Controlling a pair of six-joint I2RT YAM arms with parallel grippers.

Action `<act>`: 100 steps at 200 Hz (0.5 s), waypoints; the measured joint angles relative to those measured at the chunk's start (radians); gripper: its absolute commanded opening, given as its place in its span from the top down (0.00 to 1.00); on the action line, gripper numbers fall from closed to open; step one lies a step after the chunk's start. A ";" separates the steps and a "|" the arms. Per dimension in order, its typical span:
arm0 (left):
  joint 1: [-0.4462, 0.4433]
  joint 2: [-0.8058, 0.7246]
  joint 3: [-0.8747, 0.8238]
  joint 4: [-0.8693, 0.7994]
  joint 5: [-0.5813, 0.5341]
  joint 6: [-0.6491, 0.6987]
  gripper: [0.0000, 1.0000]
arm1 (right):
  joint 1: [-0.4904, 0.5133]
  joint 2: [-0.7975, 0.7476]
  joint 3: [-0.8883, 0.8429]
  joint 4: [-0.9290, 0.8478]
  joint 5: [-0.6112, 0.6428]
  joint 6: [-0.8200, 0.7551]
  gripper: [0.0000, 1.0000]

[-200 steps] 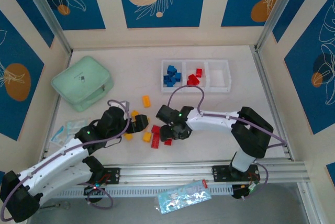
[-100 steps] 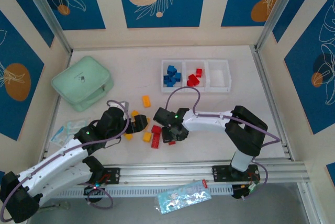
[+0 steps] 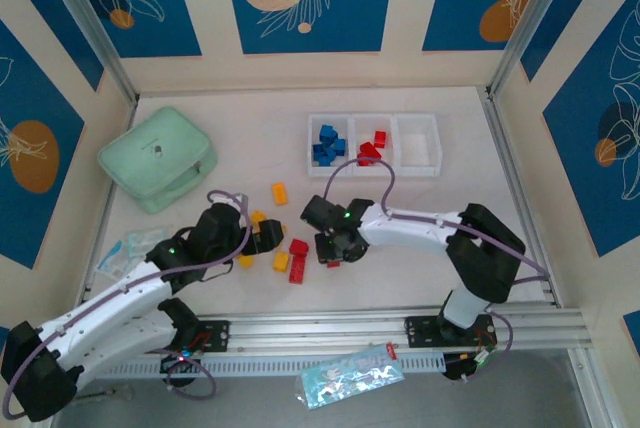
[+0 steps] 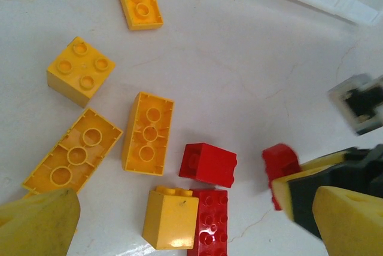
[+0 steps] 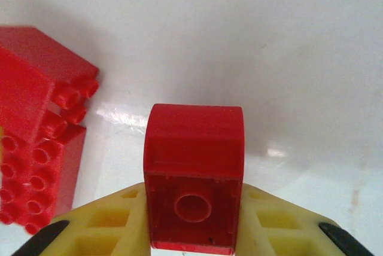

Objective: Sort the legos into containers by color
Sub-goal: Place the lego in the container.

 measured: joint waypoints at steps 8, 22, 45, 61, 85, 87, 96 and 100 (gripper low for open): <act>0.000 0.016 0.011 0.002 0.001 0.001 0.01 | -0.021 -0.029 0.000 -0.004 0.002 -0.011 0.69; 0.001 0.045 0.032 0.014 0.008 0.008 0.01 | -0.069 -0.076 0.000 -0.010 0.006 -0.034 0.69; 0.001 0.089 0.056 0.056 0.023 0.023 0.01 | -0.175 -0.119 0.014 -0.026 0.010 -0.085 0.69; 0.001 0.121 0.067 0.085 0.030 0.027 0.01 | -0.246 -0.117 0.044 -0.031 0.011 -0.127 0.69; 0.001 0.169 0.091 0.116 0.039 0.040 0.01 | -0.350 -0.082 0.140 -0.033 0.019 -0.191 0.69; 0.001 0.175 0.094 0.117 0.041 0.042 0.01 | -0.361 -0.076 0.152 -0.033 0.019 -0.197 0.69; 0.001 0.192 0.107 0.130 0.046 0.046 0.01 | -0.397 -0.047 0.196 -0.027 0.022 -0.218 0.69; 0.001 0.202 0.113 0.136 0.047 0.050 0.01 | -0.413 -0.033 0.213 -0.022 0.023 -0.228 0.69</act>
